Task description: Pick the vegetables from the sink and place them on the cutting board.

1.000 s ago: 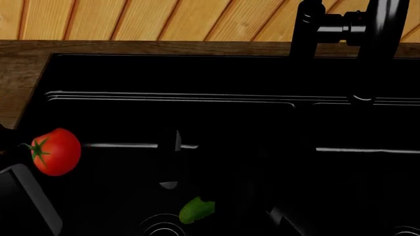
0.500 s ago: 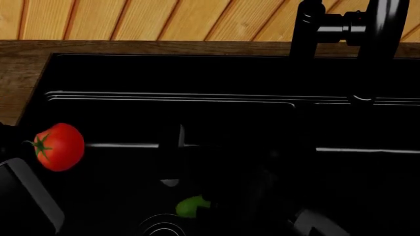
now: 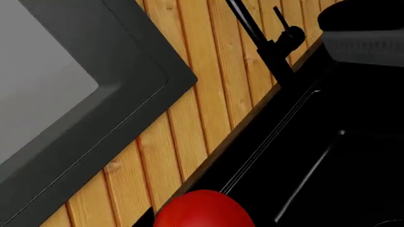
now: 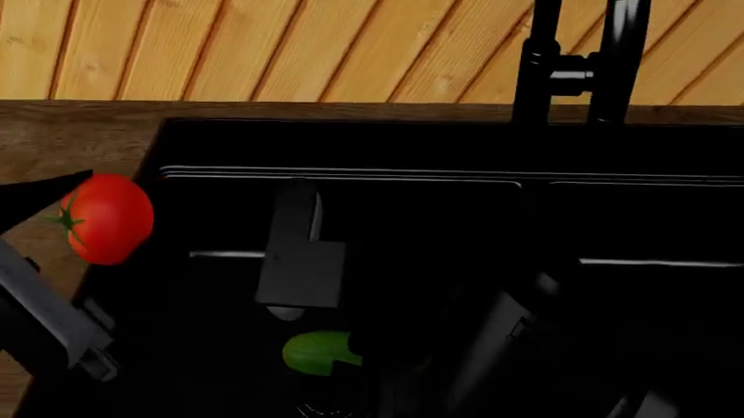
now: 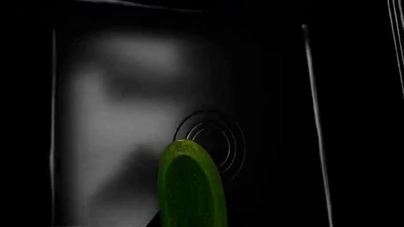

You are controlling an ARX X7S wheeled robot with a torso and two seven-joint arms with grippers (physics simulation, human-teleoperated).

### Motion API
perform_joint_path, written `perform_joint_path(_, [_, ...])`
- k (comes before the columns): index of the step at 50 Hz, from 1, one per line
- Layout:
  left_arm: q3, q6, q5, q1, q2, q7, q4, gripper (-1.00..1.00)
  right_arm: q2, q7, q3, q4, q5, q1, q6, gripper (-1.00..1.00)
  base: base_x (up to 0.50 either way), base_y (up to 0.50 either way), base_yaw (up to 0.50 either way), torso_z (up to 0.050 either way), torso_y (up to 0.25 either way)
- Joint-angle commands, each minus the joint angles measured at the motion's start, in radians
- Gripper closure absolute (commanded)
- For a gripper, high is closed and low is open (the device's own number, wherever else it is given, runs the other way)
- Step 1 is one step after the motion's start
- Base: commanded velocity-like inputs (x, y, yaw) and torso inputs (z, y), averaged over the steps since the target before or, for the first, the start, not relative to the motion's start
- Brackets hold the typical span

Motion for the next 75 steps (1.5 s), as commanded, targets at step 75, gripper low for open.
perform_joint_path(75, [-0.046, -0.337, 0.157, -0.047, 0.211, -0.449, 0.327, 1.00, -0.128, 0.911, 0.990, -0.701, -0.033, -0.359, 0.584, 1.00, -0.22, -0.10, 0.00, 0.000, 0.073])
